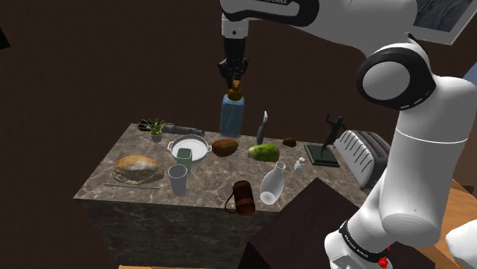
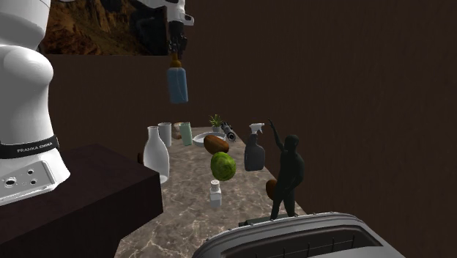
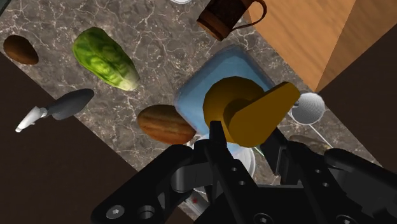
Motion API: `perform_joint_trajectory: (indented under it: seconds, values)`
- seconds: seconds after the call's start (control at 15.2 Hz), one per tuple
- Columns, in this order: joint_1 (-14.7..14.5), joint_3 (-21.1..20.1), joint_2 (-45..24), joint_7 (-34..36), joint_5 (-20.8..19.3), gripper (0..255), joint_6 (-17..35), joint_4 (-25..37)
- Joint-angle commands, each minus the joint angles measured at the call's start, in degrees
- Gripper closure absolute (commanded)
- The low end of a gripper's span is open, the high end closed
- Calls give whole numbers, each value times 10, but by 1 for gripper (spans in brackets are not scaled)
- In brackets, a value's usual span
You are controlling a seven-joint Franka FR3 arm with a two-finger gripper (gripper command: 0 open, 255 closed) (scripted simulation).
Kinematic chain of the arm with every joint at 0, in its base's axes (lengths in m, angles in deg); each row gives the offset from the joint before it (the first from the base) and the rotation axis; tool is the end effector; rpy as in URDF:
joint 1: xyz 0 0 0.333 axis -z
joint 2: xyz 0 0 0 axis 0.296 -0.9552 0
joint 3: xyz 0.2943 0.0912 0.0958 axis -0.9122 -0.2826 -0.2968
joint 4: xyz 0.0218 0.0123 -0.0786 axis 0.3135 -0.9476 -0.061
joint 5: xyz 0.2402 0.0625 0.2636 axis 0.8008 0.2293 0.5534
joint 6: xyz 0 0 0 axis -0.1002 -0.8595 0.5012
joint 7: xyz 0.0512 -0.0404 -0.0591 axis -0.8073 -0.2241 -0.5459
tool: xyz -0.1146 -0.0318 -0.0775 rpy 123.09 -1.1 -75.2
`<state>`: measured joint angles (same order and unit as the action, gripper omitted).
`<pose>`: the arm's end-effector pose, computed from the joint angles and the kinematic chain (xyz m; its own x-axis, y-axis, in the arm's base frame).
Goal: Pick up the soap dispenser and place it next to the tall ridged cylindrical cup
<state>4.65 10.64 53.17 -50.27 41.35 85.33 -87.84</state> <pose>0.6068 0.0725 0.5360 0.9942 0.0248 -0.1050 0.0297 -0.9985 0.0459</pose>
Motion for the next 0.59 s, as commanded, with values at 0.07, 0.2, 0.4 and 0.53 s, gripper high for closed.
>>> perform_joint_trajectory:
  seconds: [0.07, 0.2, 0.4, 0.53]
  values:
    - [-20, -11, -30, 32, 3, 255, -17, 47]
    - [-21, -11, -24, 32, 2, 255, 1, 23]
    - [-22, -11, -18, 33, 2, 255, 28, -11]
    - [-22, -11, -14, 34, 1, 255, 45, -31]
